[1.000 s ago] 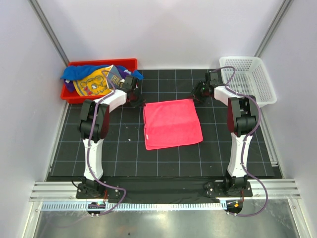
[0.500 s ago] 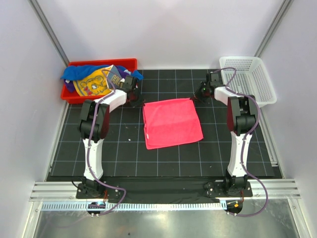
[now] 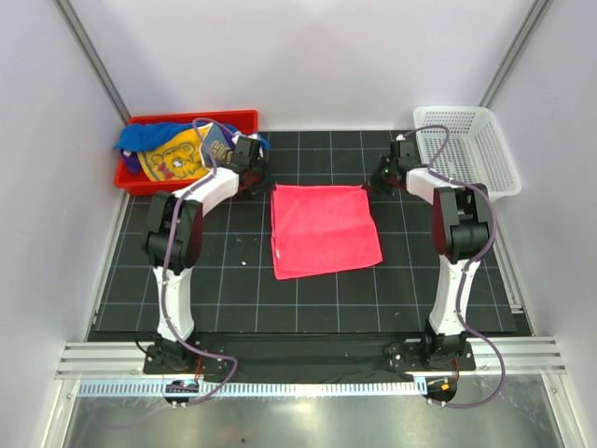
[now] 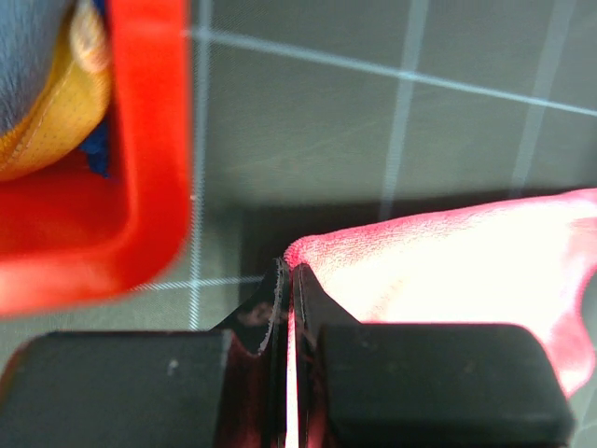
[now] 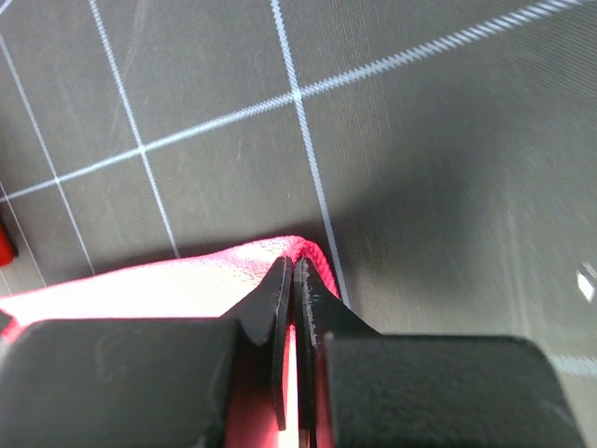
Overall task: Fold and stack the towels
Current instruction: Fold the towel
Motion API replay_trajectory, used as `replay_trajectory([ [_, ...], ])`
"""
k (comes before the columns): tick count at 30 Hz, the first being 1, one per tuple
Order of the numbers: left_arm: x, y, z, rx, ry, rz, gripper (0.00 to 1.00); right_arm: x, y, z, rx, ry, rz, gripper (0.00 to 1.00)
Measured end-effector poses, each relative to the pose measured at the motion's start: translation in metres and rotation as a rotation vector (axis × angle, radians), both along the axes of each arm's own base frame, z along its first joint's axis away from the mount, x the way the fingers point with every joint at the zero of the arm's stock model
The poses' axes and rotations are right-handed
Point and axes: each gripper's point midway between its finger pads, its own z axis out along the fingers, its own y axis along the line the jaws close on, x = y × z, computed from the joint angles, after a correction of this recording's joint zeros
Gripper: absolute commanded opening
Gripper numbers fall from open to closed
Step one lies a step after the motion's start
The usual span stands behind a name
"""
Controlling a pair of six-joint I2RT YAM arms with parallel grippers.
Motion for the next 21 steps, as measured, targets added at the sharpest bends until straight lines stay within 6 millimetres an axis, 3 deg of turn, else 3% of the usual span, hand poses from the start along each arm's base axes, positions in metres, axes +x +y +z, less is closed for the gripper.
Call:
replay_trajectory([
  [4, 0.001, -0.006, 0.043, -0.009, -0.100, -0.036, 0.00, -0.006, -0.006, 0.027, -0.028, -0.058, 0.000, 0.04],
  [8, -0.002, -0.009, 0.091, -0.015, -0.213, -0.066, 0.00, -0.006, -0.008, 0.074, -0.038, -0.182, 0.005, 0.04],
  [11, -0.008, -0.007, 0.116, -0.015, -0.275, -0.075, 0.00, -0.010, -0.010, 0.111, -0.040, -0.283, 0.010, 0.04],
  [16, -0.030, -0.003, 0.134, 0.009, -0.319, -0.091, 0.00, -0.030, -0.011, 0.156, -0.040, -0.413, 0.022, 0.04],
  [21, -0.057, -0.003, 0.151, 0.017, -0.355, -0.104, 0.00, -0.062, -0.014, 0.182, -0.040, -0.495, 0.034, 0.04],
])
